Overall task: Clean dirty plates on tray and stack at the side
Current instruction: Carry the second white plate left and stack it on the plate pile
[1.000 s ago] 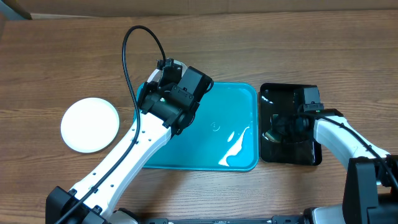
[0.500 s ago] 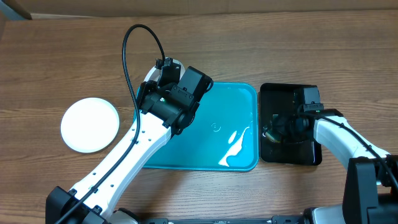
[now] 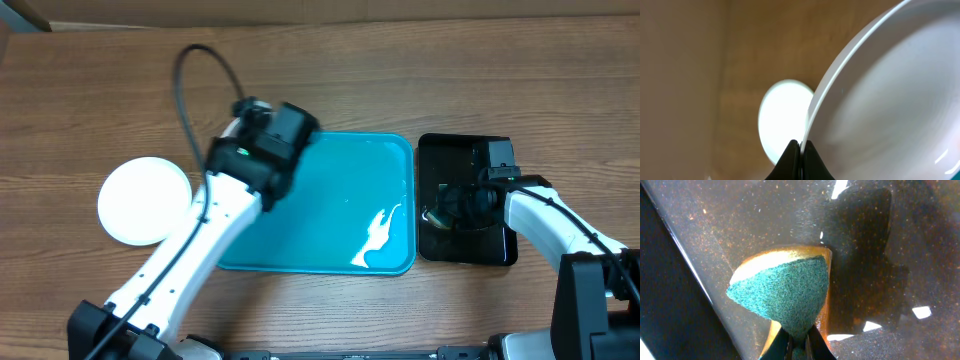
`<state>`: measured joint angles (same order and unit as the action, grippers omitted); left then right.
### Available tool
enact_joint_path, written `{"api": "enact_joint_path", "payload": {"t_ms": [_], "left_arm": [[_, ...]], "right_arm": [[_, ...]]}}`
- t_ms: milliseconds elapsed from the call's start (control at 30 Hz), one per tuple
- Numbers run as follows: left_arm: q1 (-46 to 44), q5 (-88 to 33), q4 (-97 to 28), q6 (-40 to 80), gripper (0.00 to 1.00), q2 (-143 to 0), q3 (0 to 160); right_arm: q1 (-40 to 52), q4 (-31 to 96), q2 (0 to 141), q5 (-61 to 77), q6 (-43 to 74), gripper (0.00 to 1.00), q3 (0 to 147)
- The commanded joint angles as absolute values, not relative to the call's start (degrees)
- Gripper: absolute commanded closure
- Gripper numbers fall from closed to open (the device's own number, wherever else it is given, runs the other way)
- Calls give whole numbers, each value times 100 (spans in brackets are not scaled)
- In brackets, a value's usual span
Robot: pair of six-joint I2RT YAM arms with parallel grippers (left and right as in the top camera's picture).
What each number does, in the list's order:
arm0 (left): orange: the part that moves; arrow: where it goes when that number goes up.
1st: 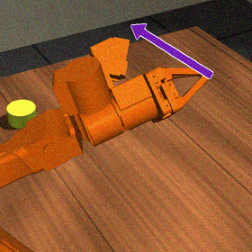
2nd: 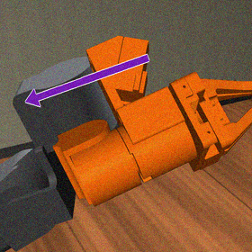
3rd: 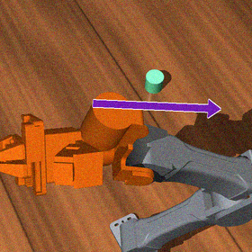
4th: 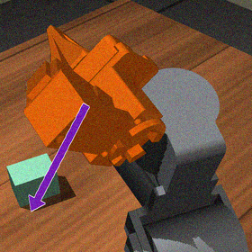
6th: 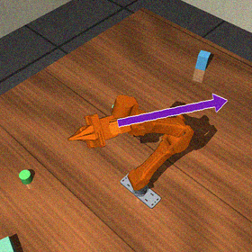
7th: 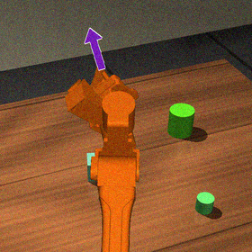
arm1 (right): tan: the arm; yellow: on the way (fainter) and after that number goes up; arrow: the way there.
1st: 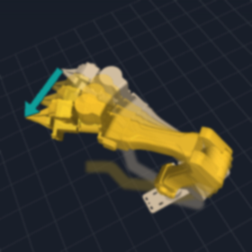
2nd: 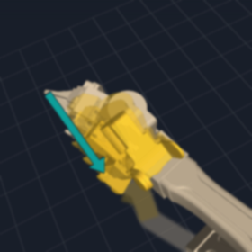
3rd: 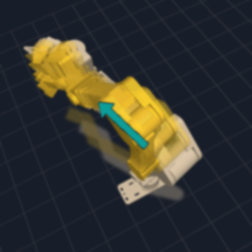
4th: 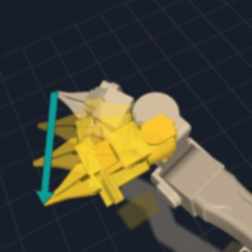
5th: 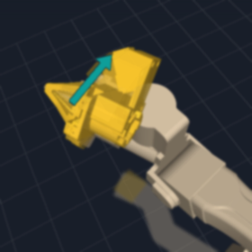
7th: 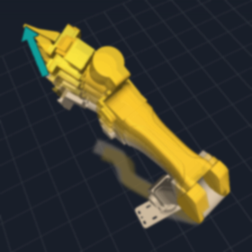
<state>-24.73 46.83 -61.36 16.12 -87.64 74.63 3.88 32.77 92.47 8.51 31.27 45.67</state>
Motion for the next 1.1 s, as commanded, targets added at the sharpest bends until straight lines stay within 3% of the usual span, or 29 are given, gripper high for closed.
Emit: {"api": "enact_joint_path", "payload": {"t_ms": [0, 333, 500, 733, 833, 933, 1067], "left_arm": [[-1640, 3667, -6331, 2102, 96, -8648, 7502], [1354, 744, -6134, 1929, 96, -8650, 7502], [2475, 661, -5878, 1927, 96, -8687, 7472], [3162, 633, -5498, 1931, 96, -8750, 7376], [3175, 635, -5516, 1929, 85, -8777, 7376], [3175, 644, -5527, 1927, 84, -8774, 7376], [3175, 633, -5551, 1929, 66, -8774, 7376]], "right_arm": [[388, 3433, 9347, 617, 3151, 96, 4333], [388, 3452, 9347, 602, 3131, 95, 4333], [388, 3476, 9347, 604, 3131, 95, 4333], [388, 3503, 9347, 604, 3131, 96, 4333], [388, 3500, 9347, 607, 3131, 96, 4333], [388, 3503, 9347, 607, 3131, 96, 4333], [388, 3535, 9347, 607, 3129, 96, 4335]]}}
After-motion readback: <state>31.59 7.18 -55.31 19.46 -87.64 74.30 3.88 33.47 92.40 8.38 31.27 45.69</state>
